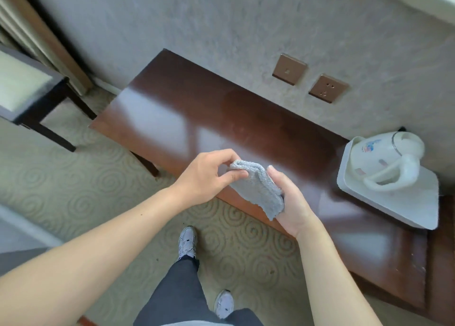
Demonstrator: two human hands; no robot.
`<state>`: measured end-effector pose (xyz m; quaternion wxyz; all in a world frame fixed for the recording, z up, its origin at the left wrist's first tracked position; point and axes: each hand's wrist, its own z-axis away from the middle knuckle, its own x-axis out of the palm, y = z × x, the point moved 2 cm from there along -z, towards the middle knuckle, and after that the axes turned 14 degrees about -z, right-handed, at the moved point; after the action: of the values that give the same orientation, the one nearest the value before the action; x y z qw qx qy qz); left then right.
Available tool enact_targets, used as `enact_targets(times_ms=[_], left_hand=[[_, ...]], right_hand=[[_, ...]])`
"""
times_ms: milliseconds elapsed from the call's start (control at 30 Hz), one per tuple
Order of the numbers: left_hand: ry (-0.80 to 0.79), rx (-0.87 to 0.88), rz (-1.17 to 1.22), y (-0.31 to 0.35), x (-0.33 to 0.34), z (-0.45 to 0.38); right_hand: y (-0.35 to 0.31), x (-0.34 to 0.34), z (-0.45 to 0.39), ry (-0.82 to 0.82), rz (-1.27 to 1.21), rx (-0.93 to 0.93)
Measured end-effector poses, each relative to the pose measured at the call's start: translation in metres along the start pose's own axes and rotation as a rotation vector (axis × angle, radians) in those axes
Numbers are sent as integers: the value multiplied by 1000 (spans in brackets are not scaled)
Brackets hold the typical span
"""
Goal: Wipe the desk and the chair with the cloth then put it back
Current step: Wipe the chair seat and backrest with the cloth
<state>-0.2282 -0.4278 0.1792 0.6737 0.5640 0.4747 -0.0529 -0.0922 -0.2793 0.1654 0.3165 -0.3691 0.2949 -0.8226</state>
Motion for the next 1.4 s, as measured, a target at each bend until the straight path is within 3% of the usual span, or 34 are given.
enact_targets(times_ms=[167, 300, 467, 633, 800, 900, 967, 1033, 1267, 1400], left_hand=[[145, -155, 60, 51, -1, 98], [192, -224, 26, 86, -1, 177], [380, -388, -83, 121, -23, 274], [488, -536, -186, 137, -56, 378], [565, -545, -238, 149, -74, 481], [569, -542, -233, 154, -77, 546], [549, -587, -248, 154, -76, 596], [546, -668, -233, 149, -72, 655], [625, -1031, -38, 110, -33, 862], [494, -1245, -23, 71, -7, 927]], right_hand=[[3, 11, 74, -414, 411, -79], [8, 26, 119, -572, 710, -70], [39, 70, 165, -754, 735, -94], [87, 129, 210, -947, 861, 7], [140, 200, 275, -1178, 937, 124], [198, 245, 315, -1267, 1168, 14], [246, 267, 341, -1284, 1329, -41], [299, 279, 368, -1281, 1285, 17], [451, 285, 437, -861, 635, 426], [496, 299, 436, -742, 491, 471]])
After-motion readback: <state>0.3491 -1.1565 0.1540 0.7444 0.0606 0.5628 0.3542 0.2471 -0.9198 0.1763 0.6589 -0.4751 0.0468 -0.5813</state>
